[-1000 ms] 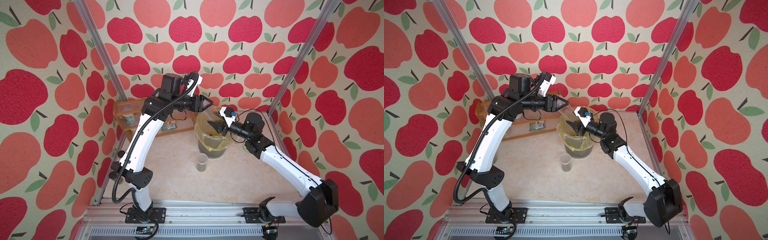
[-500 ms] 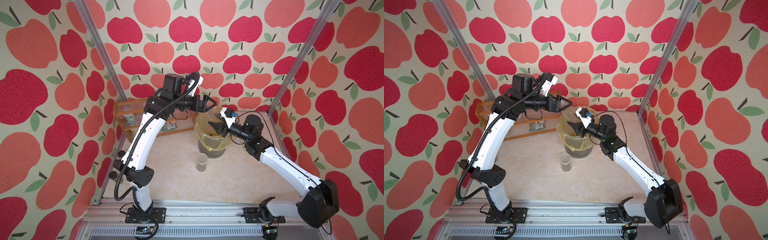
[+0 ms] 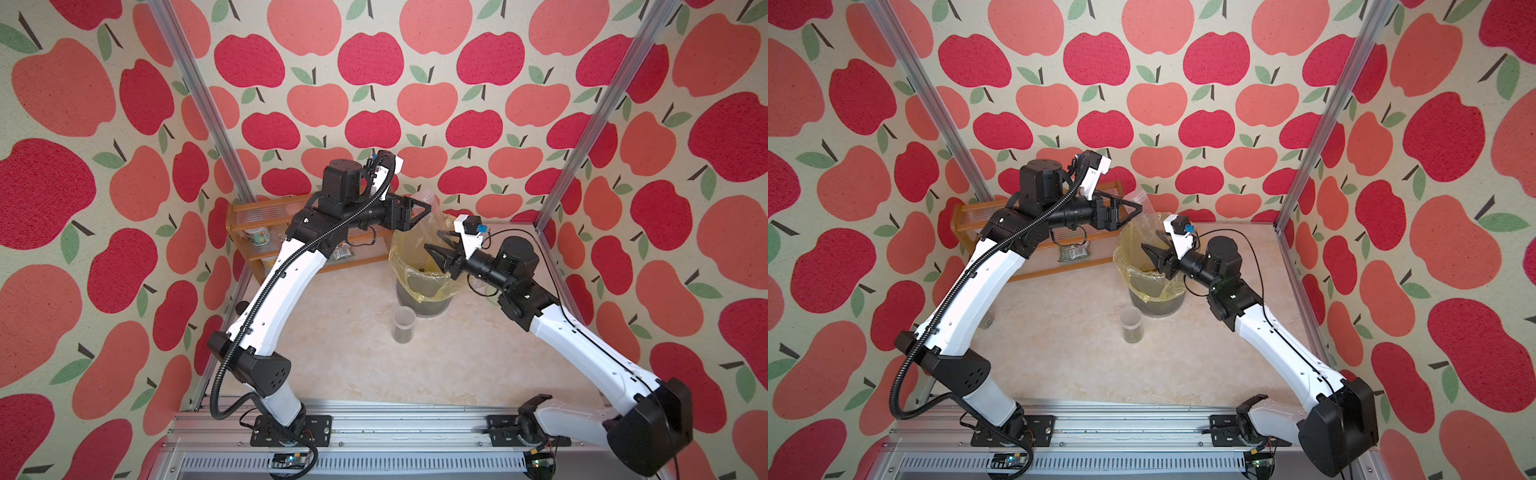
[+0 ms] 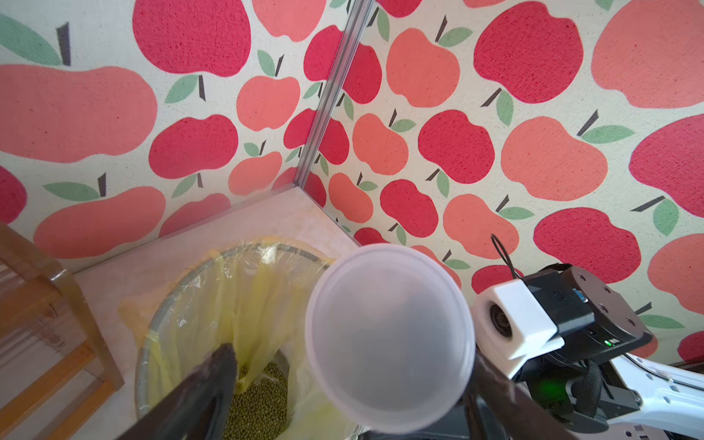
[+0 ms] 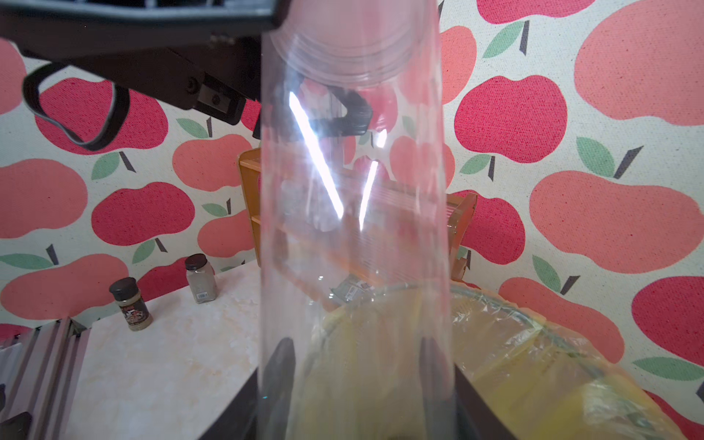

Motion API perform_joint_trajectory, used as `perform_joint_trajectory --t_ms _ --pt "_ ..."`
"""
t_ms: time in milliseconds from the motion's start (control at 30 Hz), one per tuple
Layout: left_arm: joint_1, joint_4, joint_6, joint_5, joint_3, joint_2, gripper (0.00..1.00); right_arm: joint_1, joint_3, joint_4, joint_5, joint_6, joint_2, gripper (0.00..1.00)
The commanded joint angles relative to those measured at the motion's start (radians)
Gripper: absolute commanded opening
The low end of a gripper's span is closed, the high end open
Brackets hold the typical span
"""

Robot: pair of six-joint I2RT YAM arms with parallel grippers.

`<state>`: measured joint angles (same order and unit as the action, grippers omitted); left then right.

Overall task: Empty moldy mung beans from jars
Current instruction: Pick up the jar from the center of the board.

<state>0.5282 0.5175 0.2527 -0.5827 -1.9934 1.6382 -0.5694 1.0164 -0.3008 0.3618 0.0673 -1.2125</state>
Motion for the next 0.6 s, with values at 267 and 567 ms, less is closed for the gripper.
perform_joint_trajectory --t_ms 267,567 --pt "-0.009 -0.28 0.04 0.033 0.107 -0.064 0.77 0.005 -0.026 -0.052 0.025 0.087 0.036 0.47" --pt "0.0 -0.33 0.081 -0.047 0.105 -0.017 0.72 0.008 -0.021 -0.064 0.054 0.087 0.012 0.47"
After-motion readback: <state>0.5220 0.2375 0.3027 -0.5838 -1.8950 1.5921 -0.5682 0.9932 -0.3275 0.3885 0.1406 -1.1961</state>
